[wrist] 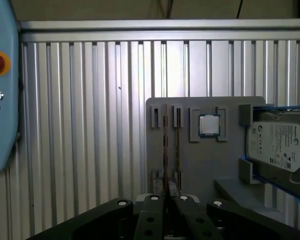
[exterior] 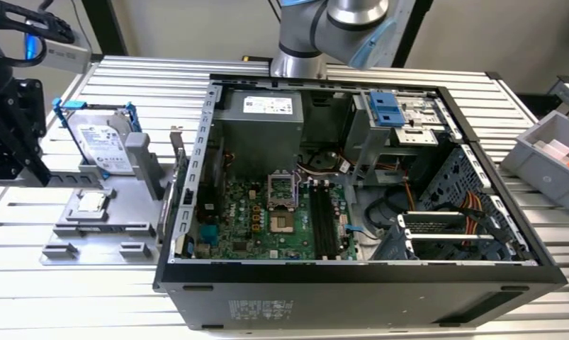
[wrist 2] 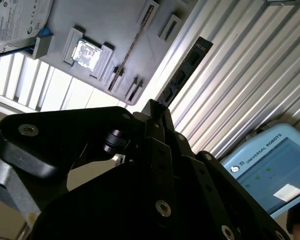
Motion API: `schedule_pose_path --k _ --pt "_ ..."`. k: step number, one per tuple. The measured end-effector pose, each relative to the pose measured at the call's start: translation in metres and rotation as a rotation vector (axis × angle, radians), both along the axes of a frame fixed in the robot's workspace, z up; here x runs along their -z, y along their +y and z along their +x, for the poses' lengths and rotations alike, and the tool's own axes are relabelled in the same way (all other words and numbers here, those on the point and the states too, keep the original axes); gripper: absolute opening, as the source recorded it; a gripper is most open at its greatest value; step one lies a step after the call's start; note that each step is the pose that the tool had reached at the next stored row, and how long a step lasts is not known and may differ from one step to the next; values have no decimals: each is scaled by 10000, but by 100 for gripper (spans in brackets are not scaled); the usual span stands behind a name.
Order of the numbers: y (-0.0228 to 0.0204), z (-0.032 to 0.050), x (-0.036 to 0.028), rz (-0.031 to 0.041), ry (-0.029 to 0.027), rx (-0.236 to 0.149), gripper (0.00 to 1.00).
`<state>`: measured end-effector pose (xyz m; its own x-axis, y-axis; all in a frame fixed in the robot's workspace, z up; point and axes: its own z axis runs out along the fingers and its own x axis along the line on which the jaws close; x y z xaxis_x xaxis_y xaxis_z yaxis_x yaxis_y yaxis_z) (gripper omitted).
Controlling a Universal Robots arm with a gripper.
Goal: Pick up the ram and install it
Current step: 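Pick up the ram and move it above insertion slot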
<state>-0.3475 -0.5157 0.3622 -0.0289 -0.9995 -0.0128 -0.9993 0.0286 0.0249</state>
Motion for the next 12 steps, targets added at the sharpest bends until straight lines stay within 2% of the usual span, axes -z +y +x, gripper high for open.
schedule_pose_path --k 12 --pt "2 -1 -89 -82 1 1 0"
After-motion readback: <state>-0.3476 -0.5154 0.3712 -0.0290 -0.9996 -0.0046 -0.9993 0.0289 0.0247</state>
